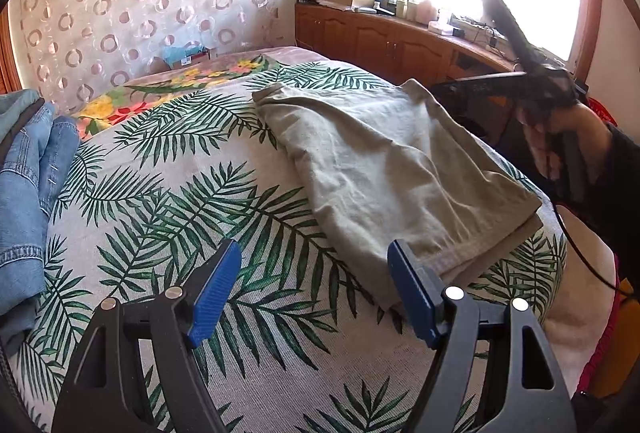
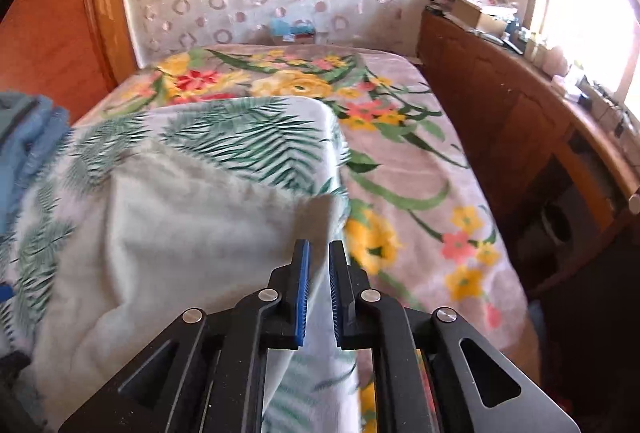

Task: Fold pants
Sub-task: 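Lower the fold onto the pants and open the right gripper, then withdraw the right gripper from the folded pants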

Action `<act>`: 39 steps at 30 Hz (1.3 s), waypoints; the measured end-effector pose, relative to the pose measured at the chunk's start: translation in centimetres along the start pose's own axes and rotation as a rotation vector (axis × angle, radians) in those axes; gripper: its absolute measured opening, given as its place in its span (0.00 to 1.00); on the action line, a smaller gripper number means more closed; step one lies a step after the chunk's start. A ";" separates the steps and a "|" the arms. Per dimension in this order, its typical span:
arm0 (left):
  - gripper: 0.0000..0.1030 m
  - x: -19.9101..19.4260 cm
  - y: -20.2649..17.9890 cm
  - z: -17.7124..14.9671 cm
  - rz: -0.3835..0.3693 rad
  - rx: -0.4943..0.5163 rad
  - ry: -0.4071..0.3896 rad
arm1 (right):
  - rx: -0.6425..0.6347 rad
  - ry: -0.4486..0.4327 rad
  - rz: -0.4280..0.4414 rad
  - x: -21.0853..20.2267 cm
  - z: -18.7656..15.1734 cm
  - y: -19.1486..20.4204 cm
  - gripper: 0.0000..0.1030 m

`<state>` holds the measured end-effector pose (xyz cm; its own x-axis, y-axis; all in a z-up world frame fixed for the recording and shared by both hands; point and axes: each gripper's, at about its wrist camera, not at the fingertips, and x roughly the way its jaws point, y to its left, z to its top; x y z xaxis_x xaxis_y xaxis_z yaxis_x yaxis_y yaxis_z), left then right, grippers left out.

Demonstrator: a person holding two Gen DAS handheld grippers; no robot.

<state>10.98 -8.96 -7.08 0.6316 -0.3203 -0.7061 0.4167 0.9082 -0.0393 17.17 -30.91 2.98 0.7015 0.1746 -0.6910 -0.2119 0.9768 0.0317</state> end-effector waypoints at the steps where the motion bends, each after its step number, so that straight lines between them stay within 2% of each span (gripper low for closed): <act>1: 0.74 0.0 0.0 -0.1 -0.001 0.001 -0.001 | -0.007 -0.004 0.018 -0.7 -0.7 0.2 0.12; 6: 0.74 -0.5 -0.1 -0.6 -0.010 0.006 -0.006 | -0.021 -0.018 0.078 -4.8 -4.8 0.4 0.23; 10: 0.74 -0.7 -0.2 -1.0 -0.009 0.010 0.000 | -0.017 0.009 0.123 -6.4 -7.3 0.4 0.24; 13: 0.74 -0.6 -0.3 -1.1 -0.010 0.005 0.004 | -0.014 0.030 0.125 -7.1 -8.7 0.6 0.24; 24: 0.74 -1.2 -1.2 -1.9 -0.025 0.010 0.004 | 0.055 0.006 0.138 -10.1 -11.6 0.9 0.24; 29: 0.74 -0.9 -1.6 -2.1 -0.030 0.020 0.014 | 0.069 0.024 0.128 -9.2 -11.4 2.4 0.24; 33: 0.74 -0.7 -1.8 -2.2 -0.031 0.020 0.019 | 0.014 -0.002 0.111 -9.8 -11.2 3.4 0.10; 39: 0.74 -0.6 -1.8 -2.2 -0.032 0.022 0.019 | -0.003 -0.032 0.108 -11.1 -11.9 3.6 0.07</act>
<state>8.43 -9.86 -8.14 0.6050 -0.3439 -0.7181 0.4511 0.8913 -0.0468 0.50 -30.78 2.20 0.6960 0.2825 -0.6602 -0.2893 0.9518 0.1022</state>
